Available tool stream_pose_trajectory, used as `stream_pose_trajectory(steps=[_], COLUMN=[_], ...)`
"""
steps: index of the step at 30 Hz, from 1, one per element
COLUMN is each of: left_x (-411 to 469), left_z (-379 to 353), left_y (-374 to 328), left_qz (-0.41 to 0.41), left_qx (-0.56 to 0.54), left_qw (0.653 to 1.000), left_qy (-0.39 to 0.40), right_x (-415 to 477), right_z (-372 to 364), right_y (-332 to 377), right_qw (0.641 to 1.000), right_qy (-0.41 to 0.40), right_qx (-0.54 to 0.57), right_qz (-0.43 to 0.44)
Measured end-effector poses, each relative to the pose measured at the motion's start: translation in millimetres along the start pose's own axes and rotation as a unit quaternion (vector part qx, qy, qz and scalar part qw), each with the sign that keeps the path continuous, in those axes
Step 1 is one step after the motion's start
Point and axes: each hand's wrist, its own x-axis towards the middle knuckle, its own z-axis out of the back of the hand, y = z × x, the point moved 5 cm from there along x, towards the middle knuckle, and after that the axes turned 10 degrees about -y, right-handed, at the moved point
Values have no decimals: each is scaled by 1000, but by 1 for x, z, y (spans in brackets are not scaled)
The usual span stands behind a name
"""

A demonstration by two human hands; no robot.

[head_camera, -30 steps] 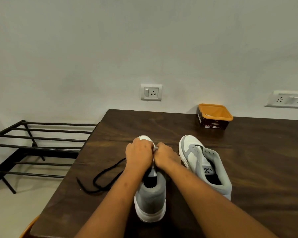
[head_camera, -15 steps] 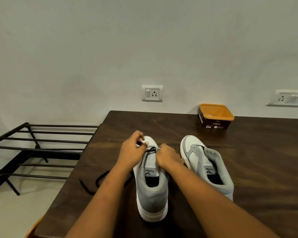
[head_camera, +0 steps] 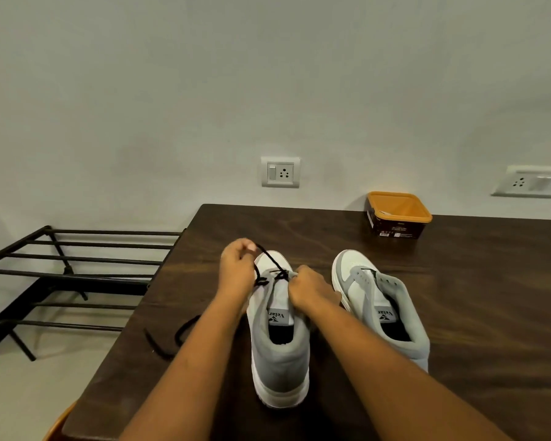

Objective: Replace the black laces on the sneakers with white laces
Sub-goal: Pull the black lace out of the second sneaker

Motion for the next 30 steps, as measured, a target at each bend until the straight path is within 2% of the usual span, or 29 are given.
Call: stream_pose_trajectory(steps=[1, 3, 4, 5, 6, 7, 8, 9, 10, 11, 13, 14, 17, 19, 24, 26, 28, 30], left_x=[3, 10, 14, 17, 19, 19, 18, 16, 11, 3, -12, -17, -31, -35, -39, -37, -32, -21], left_z=[7, 24, 31, 38, 42, 43, 39, 33, 23, 9, -14, -22, -35, -39, -43, -43, -38, -25], left_y=[-6, -16, -17, -16, -13, -10, -6, -5, -5, -3, 3, 2, -9, -10, -15, -14, -4, 3], left_qz=[68, 139, 153, 156, 147, 119, 68, -9, -91, -150, -225, -242, -300, -314, -321, -314, -282, -207], left_qx=[-161, -394, -444, -445, -403, -321, -193, -42, 105, 233, 430, 483, 559, 584, 603, 586, 524, 392], left_qw=[984, 907, 879, 877, 899, 936, 977, 999, 989, 955, 857, 826, 766, 744, 729, 745, 803, 896], left_qy=[-19, -61, -80, -90, -92, -78, -50, -8, 45, 110, 171, 164, 106, 82, 48, 53, 46, 9], right_x=[0, 0, 0, 0, 0, 0, 0, 0, 0, 0, -1, -1, -1, 0, 2, 2, 2, 2], right_z=[0, 0, 0, 0, 0, 0, 0, 1, 1, 1, 2, 2, 2, 1, -1, 0, 1, 0], right_y=[0, 0, 0, 0, 1, 1, 1, 1, 1, 2, 2, 2, 1, 1, 1, 1, 1, 1], right_qw=[1000, 1000, 1000, 1000, 1000, 1000, 1000, 1000, 1000, 1000, 1000, 1000, 1000, 1000, 999, 999, 999, 1000], right_qy=[0, -1, -1, -2, -2, -3, -3, -3, -3, -3, -3, -2, -1, 3, 10, 6, -3, -9], right_qx=[0, -1, -2, -2, -2, -3, -3, -4, -5, -7, -10, -10, -11, -15, -18, -18, -18, -17], right_qz=[-1, -3, -3, -3, -2, -2, -3, -3, -3, -3, -2, 1, 11, 18, 28, 28, 26, 22])
